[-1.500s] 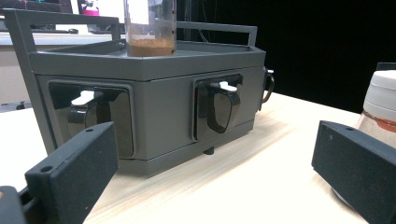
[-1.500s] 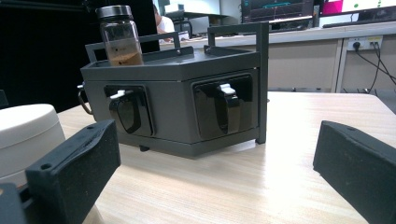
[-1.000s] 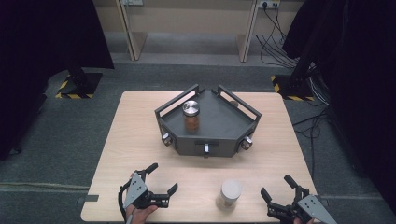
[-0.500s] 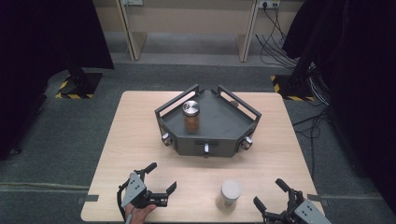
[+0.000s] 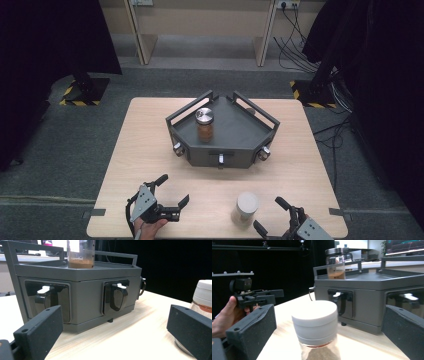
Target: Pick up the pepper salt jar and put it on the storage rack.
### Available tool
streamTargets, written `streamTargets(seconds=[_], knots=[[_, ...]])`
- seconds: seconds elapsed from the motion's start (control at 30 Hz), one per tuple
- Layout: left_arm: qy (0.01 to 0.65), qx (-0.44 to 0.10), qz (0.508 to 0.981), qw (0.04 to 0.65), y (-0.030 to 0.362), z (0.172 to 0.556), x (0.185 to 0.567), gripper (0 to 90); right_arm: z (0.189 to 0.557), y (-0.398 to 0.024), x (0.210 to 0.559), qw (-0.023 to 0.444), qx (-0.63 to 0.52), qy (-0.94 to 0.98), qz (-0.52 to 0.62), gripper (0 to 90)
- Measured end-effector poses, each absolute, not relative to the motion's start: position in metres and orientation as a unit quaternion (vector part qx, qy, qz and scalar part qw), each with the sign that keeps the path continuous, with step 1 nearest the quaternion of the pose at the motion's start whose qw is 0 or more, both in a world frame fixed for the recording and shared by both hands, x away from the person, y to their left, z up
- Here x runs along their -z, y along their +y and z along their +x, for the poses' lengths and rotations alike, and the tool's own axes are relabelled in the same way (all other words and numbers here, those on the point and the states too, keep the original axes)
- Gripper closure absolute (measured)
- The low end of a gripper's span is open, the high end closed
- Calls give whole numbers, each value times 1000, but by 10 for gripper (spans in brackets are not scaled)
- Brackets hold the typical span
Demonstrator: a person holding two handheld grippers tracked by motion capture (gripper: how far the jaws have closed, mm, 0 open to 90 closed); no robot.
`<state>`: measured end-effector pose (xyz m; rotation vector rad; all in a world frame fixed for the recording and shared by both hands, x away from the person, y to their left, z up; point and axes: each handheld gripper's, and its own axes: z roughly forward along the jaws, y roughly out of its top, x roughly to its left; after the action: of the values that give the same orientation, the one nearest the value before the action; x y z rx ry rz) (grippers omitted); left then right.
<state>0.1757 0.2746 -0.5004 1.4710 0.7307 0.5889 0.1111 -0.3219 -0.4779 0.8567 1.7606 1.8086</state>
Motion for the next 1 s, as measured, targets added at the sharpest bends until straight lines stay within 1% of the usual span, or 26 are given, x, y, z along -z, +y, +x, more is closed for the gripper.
streamTargets(seconds=[0.5, 0.67, 0.77, 0.83, 0.9, 1.0], knots=[[325, -256, 645, 643, 276, 177, 501, 1, 135, -294, 484, 211, -637, 674, 308, 4], [326, -256, 644, 643, 277, 177, 501, 2, 139, -286, 489, 209, -634, 674, 317, 13], [325, -256, 645, 643, 277, 177, 501, 1, 140, -281, 490, 213, -624, 682, 317, 79], [325, -256, 645, 642, 277, 177, 501, 2, 140, -279, 491, 214, -620, 685, 316, 100], [325, -256, 645, 642, 277, 177, 501, 2, 140, -278, 491, 216, -616, 688, 317, 140], [324, -256, 646, 642, 276, 177, 501, 1, 140, -277, 493, 222, -611, 689, 321, 214]])
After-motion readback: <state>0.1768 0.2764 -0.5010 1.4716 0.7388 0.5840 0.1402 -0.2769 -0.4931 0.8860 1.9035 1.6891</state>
